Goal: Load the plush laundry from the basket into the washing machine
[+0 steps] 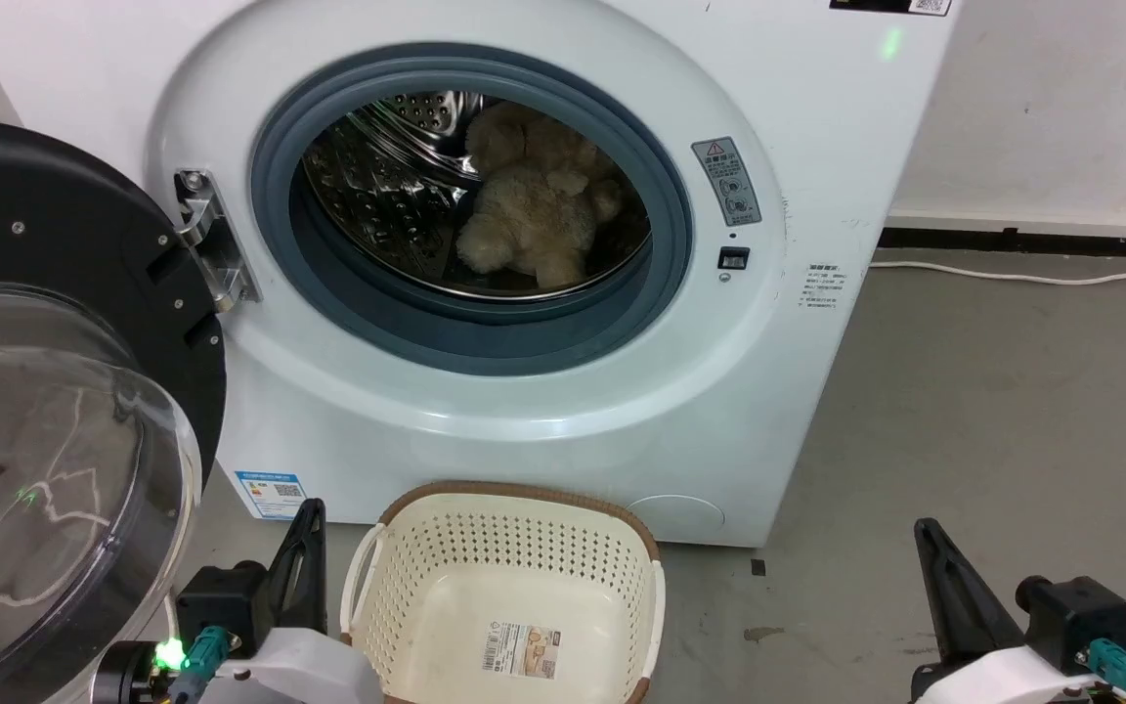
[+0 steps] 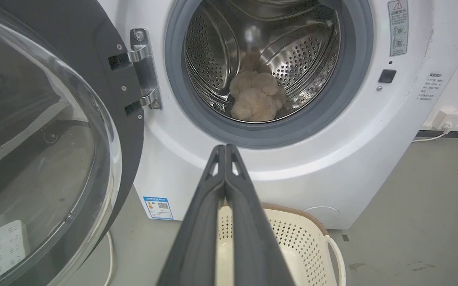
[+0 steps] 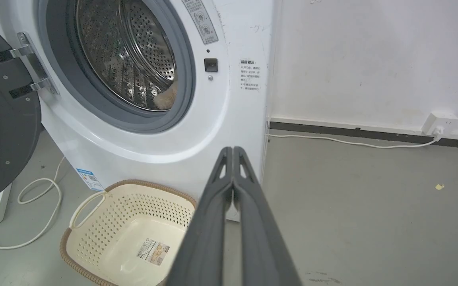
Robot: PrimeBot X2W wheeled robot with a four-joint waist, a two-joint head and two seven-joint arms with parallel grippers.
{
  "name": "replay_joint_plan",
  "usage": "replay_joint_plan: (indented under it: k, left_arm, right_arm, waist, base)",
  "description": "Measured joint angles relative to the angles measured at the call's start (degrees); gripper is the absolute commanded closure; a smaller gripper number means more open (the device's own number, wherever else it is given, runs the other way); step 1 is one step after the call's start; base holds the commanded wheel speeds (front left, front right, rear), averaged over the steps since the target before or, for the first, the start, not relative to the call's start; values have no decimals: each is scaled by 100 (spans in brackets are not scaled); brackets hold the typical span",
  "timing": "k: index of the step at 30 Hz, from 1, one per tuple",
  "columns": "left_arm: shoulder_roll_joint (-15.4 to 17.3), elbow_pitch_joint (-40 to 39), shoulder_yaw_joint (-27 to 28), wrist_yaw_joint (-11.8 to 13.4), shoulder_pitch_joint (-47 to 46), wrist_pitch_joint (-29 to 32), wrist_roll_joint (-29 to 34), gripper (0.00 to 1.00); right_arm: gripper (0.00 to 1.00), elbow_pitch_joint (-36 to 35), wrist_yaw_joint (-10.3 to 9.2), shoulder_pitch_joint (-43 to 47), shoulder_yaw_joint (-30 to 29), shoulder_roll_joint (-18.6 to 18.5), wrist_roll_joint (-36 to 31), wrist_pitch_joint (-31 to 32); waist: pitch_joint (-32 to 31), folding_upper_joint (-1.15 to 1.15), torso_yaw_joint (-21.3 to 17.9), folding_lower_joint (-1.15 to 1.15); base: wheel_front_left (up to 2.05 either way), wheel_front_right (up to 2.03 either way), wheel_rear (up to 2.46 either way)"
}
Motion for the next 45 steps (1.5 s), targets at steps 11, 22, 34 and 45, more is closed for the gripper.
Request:
replay_joint_plan:
  k: [11, 22, 34, 45]
  left_arm:
    - [-77, -23, 51, -35, -2, 54, 143, 100]
    - [-131, -48, 127, -49, -21, 121, 288, 100]
    - [-176, -73, 200, -59, -24, 200, 407, 100]
    - [-253, -101, 250, -101, -26, 258, 552, 100]
  right_arm:
    - [100, -8, 0, -88, 14, 0, -110, 78]
    - [100, -18, 0, -137, 29, 0, -209, 145]
    - [100, -40, 0, -236, 46, 0, -323, 245]
    - [100, -48, 0, -275, 53, 0, -425, 320]
  waist:
    - [7, 0, 1, 0]
    - [15, 0, 1, 0]
    - [22, 0, 2, 1]
    - [30, 0, 2, 0]
  base:
    - [0, 0, 0]
    - [0, 0, 0]
    - [0, 0, 0]
    - [0, 0, 0]
